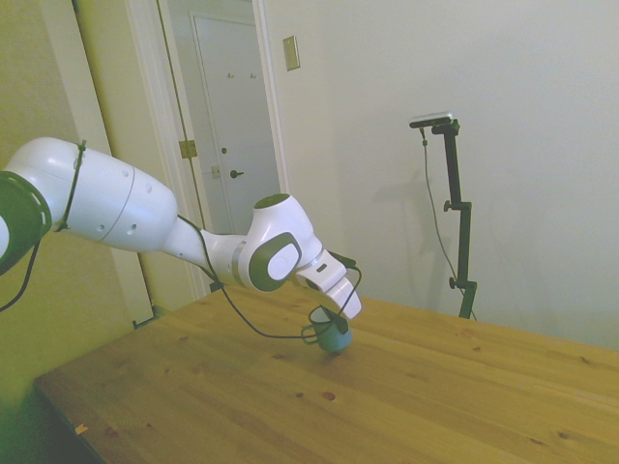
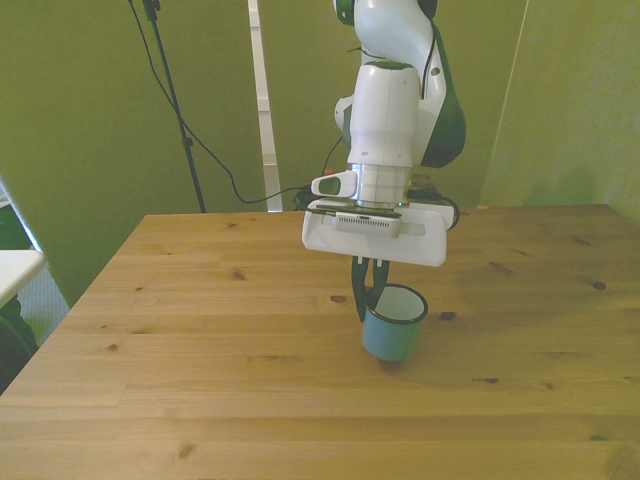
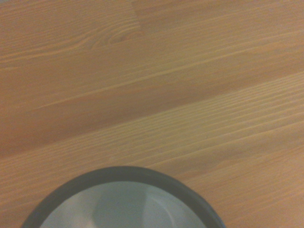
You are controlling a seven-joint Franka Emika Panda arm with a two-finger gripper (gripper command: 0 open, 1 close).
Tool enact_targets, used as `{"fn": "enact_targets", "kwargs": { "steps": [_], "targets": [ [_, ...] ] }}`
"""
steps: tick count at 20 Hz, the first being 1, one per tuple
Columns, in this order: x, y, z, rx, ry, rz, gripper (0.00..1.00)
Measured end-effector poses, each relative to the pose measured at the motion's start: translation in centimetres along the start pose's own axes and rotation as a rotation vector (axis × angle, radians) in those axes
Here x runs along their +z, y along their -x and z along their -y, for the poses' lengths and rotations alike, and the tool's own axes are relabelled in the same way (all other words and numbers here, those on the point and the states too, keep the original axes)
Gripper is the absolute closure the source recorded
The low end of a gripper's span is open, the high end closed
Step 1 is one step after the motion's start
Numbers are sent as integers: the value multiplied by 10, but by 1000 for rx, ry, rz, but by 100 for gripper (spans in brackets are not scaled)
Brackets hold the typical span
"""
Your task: Flip the mug upright
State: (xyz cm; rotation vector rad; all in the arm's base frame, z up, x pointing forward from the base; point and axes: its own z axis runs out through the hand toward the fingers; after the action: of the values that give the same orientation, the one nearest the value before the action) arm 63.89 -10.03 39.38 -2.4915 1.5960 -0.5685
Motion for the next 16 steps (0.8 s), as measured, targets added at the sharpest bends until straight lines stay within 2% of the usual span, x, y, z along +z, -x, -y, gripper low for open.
{"fn": "enact_targets", "kwargs": {
  "steps": [5,6,16],
  "targets": [
    [15,-1,4,-12,-1,42,100],
    [16,-1,5,-16,1,47,0],
    [18,0,7,-45,6,53,0]
  ]
}}
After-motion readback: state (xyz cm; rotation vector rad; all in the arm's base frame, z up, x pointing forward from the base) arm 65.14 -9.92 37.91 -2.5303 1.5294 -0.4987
